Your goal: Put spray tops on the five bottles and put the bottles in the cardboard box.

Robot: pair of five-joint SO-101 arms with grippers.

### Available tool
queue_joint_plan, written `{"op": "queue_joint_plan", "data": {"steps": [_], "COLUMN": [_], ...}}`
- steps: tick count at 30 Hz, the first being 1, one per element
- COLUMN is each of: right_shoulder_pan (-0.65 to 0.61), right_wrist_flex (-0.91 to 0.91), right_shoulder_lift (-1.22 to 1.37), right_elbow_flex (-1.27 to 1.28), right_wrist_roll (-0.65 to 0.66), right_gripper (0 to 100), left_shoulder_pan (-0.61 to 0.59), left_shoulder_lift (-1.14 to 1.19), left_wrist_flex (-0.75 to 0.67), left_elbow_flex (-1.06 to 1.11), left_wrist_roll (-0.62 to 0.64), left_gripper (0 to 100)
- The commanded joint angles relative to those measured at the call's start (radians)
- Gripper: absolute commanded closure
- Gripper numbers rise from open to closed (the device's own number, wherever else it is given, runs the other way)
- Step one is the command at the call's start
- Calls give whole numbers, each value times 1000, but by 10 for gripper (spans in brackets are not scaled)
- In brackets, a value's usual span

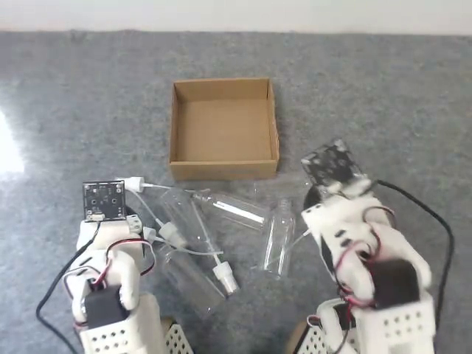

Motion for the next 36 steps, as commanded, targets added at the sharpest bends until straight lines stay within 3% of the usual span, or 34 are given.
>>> {"op": "queue_joint_plan", "data": {"steps": [1, 5, 12, 18, 25, 36], "right_shoulder_pan": [-64, -94, -147, -216, -331, -400], "right_wrist_flex": [2, 1, 4, 70, 127, 71], "right_shoulder_lift": [59, 114, 180, 298, 495, 667], "right_elbow_flex": [-58, -58, -100, -258, -408, -482], "right_wrist_roll": [-9, -11, -14, -60, -60, -52], "right_gripper": [902, 835, 839, 839, 839, 840], "left_shoulder_pan": [-8, -8, -17, -120, -124, -127], "left_shoulder_lift": [-17, -17, -17, -17, -17, -17], "left_wrist_flex": [-29, -29, -29, -71, -71, -71], "left_elbow_flex": [-13, -13, -16, -19, -21, -22], "left_wrist_roll": [9, 9, 9, 17, 17, 17], "left_gripper": [987, 987, 987, 987, 987, 987]}}
